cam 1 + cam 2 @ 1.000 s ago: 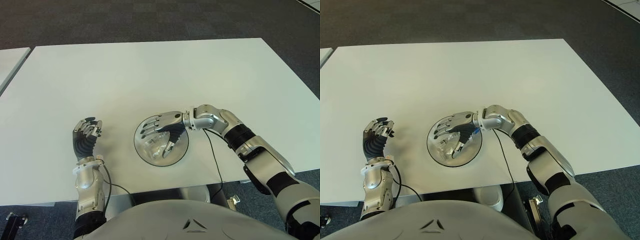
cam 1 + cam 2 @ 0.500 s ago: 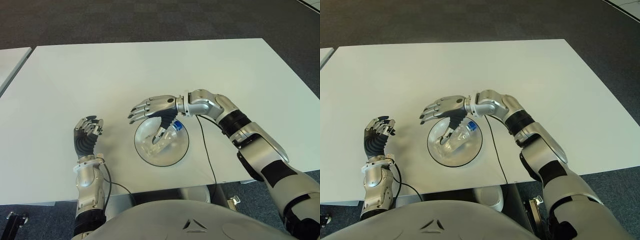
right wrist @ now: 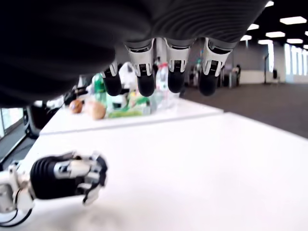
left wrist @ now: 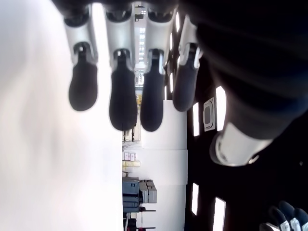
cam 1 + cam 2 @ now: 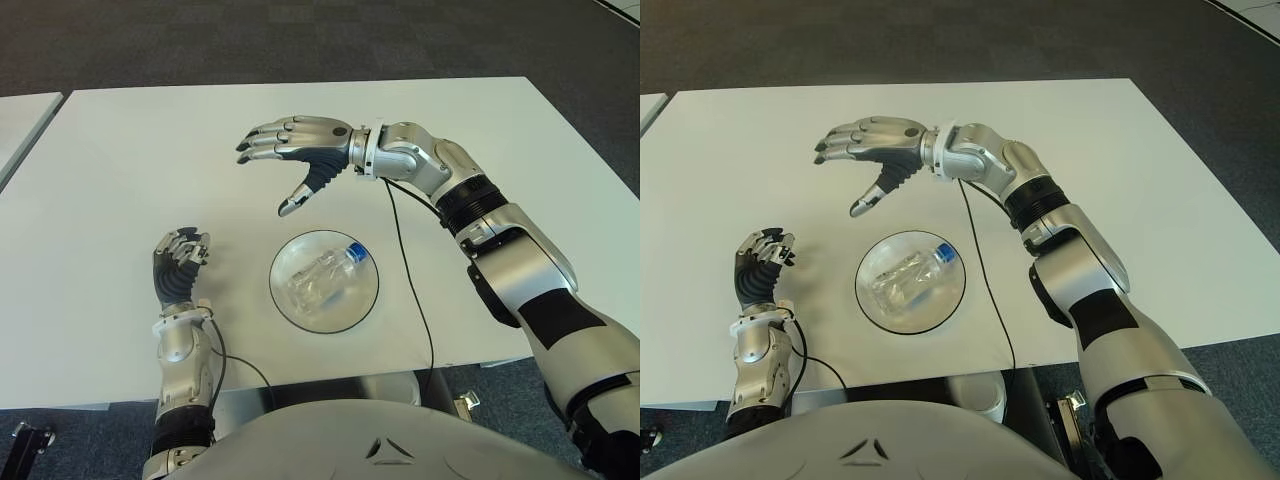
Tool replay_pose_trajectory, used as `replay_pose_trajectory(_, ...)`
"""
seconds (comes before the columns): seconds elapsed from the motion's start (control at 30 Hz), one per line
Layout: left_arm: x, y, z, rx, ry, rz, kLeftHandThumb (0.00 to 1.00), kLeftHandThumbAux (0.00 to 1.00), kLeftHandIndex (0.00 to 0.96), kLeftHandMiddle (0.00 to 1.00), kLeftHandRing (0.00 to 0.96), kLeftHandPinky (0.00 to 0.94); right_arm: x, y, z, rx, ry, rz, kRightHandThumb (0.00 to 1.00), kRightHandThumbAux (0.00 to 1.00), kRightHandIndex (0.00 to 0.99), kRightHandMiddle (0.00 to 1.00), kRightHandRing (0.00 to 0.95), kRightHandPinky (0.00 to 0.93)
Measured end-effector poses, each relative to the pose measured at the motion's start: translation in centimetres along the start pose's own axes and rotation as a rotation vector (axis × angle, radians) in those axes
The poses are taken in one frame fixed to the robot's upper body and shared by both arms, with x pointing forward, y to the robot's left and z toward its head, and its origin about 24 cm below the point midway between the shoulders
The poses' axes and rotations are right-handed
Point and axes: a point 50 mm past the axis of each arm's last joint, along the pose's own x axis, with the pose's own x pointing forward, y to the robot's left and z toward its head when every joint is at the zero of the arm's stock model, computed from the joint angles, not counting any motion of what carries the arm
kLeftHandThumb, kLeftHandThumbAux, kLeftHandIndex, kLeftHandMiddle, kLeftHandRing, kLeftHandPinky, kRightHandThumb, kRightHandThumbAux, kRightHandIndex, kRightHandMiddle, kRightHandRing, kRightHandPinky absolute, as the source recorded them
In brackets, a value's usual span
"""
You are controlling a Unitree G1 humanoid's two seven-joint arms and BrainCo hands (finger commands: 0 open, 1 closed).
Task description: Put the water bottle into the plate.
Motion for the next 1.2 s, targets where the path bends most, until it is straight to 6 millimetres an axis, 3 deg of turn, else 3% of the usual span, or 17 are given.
replay_pose_trajectory(0.07, 0.1, -0.1, 0.0, -0.002, -0.001, -0.002, 0.833, 0.679, 0.396, 0.502, 0.645, 0.650, -0.2, -0.1, -0.3, 0.039, 0.028, -0.040, 0.372, 0.300, 0.000, 0.000, 0.000, 0.000)
replay_pose_trajectory(0.23, 0.5, -0.4, 0.0, -0.007, -0.003, -0.007, 0.832, 0.680, 0.394, 0.504, 0.647, 0.650, -1.8, 0.4, -1.0, 0.202, 0.114, -0.206, 0.332, 0.422, 0.000, 0.000, 0.000, 0.000)
replay_pose_trajectory(0.53, 1.1, -0.8, -0.1, -0.011, 0.002, -0.001, 0.832, 0.680, 0.392, 0.504, 0.639, 0.635, -4.8, 3.1, -2.4, 0.408, 0.330, -0.480, 0.297, 0.612, 0.000, 0.005, 0.006, 0.113)
replay_pose_trajectory(0.7, 1.7, -1.1, -0.1, -0.010, -0.003, -0.012, 0.832, 0.681, 0.389, 0.506, 0.641, 0.639, -5.7, 4.3, -2.6, 0.514, 0.430, -0.650, 0.285, 0.684, 0.063, 0.097, 0.108, 0.222)
replay_pose_trajectory(0.87, 2.2, -1.5, 0.0, -0.011, -0.015, -0.020, 0.832, 0.680, 0.390, 0.507, 0.646, 0.648, -6.3, 5.9, -2.1, 0.604, 0.493, -0.784, 0.312, 0.746, 0.194, 0.214, 0.238, 0.331)
replay_pose_trajectory(0.97, 2.4, -1.5, 0.0, -0.011, -0.017, -0.023, 0.833, 0.679, 0.396, 0.503, 0.645, 0.648, -6.5, 7.3, -1.8, 0.654, 0.534, -0.818, 0.346, 0.787, 0.280, 0.284, 0.302, 0.386)
replay_pose_trajectory(1.0, 2.5, -1.6, 0.0, -0.011, -0.018, -0.024, 0.834, 0.679, 0.399, 0.500, 0.644, 0.645, -6.6, 7.9, -1.8, 0.673, 0.552, -0.823, 0.468, 0.767, 0.328, 0.311, 0.328, 0.404)
replay_pose_trajectory(1.07, 2.7, -1.6, 0.1, -0.010, -0.020, -0.026, 0.834, 0.678, 0.403, 0.497, 0.641, 0.641, -6.9, 9.0, -1.9, 0.708, 0.593, -0.832, 0.576, 0.750, 0.370, 0.351, 0.364, 0.429)
replay_pose_trajectory(1.2, 2.8, -1.4, 0.0, -0.004, -0.017, -0.022, 0.835, 0.678, 0.406, 0.495, 0.638, 0.641, -7.8, 11.5, -2.3, 0.769, 0.689, -0.849, 0.660, 0.736, 0.404, 0.415, 0.419, 0.466)
